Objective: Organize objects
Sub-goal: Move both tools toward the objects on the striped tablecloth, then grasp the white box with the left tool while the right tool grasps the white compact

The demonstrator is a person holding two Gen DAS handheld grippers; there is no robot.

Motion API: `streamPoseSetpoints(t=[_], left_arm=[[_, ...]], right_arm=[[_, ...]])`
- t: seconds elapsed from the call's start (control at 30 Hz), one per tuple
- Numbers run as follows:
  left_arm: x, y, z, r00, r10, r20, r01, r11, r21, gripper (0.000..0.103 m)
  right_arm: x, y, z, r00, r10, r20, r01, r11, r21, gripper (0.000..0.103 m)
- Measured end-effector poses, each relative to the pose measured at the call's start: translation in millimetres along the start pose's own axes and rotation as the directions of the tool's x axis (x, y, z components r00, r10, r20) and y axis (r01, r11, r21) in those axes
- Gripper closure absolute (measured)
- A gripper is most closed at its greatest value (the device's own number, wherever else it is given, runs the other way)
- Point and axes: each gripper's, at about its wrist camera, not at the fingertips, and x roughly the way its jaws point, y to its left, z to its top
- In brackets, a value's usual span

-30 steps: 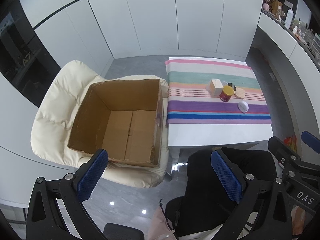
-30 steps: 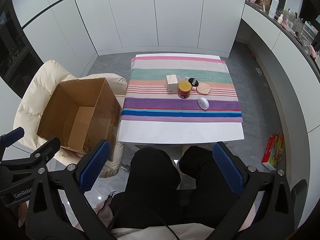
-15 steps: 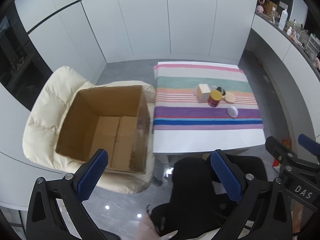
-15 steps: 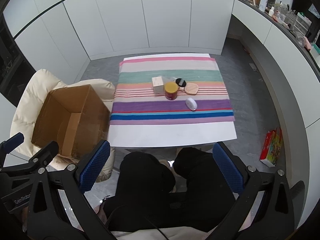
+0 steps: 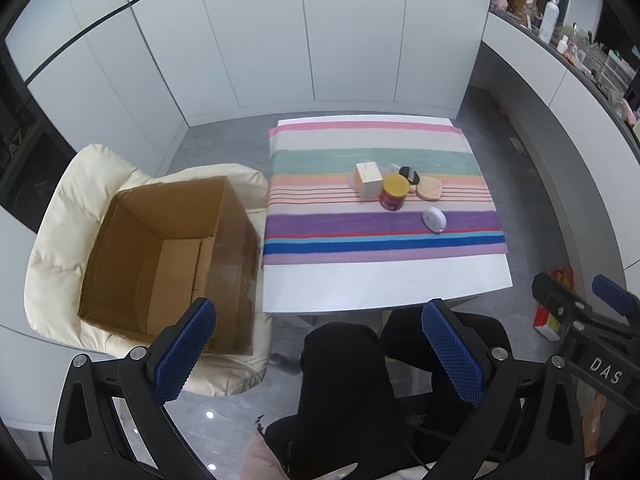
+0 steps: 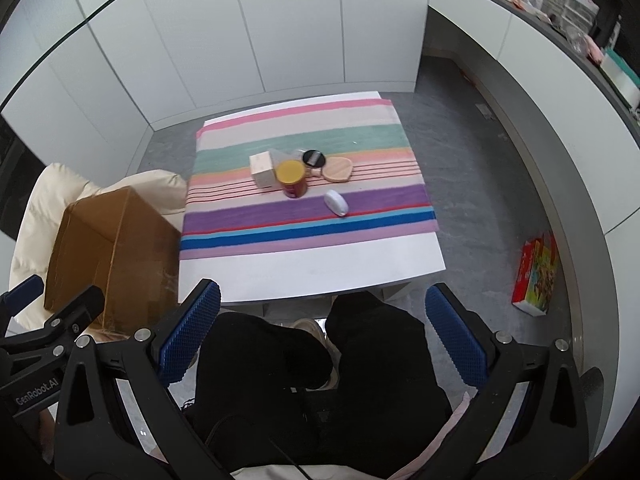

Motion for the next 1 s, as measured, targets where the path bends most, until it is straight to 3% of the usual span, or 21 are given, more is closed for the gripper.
streamPoseSetpoints(t=[0.3,0.5,0.6,0.73,0.9,1.0], left_arm=[[29,-21,17,1.0,-0.012,-0.01,0.012,1.0,0.005,0.0],[55,-21,35,0.999,-0.037,-0.005,0.037,0.999,-0.034,0.0],[74,-20,45,0.999,-0.017,0.028,0.019,0.997,-0.07,0.0],[109,-23,62,0.998,0.031,0.062,-0.027,0.998,-0.06,0.0],[168,-33,81,0.998,0.042,0.043,-0.041,0.999,-0.01,0.0],[212,-40,91,1.0,0.023,0.002,-0.023,1.0,0.009,0.0]], right_arm=[[17,-23,13,0.999,-0.03,0.044,0.03,1.0,0.001,0.0],[41,-34,21,0.996,-0.013,0.088,0.014,1.0,-0.009,0.0],[55,-40,24,0.991,0.019,0.136,-0.018,1.0,-0.013,0.0],[83,-51,33,0.983,0.097,0.157,-0.099,0.995,0.005,0.0],[125,-53,48,0.982,0.043,0.183,-0.031,0.997,-0.069,0.0],[162,-54,57,0.987,0.033,0.156,-0.017,0.994,-0.105,0.0]])
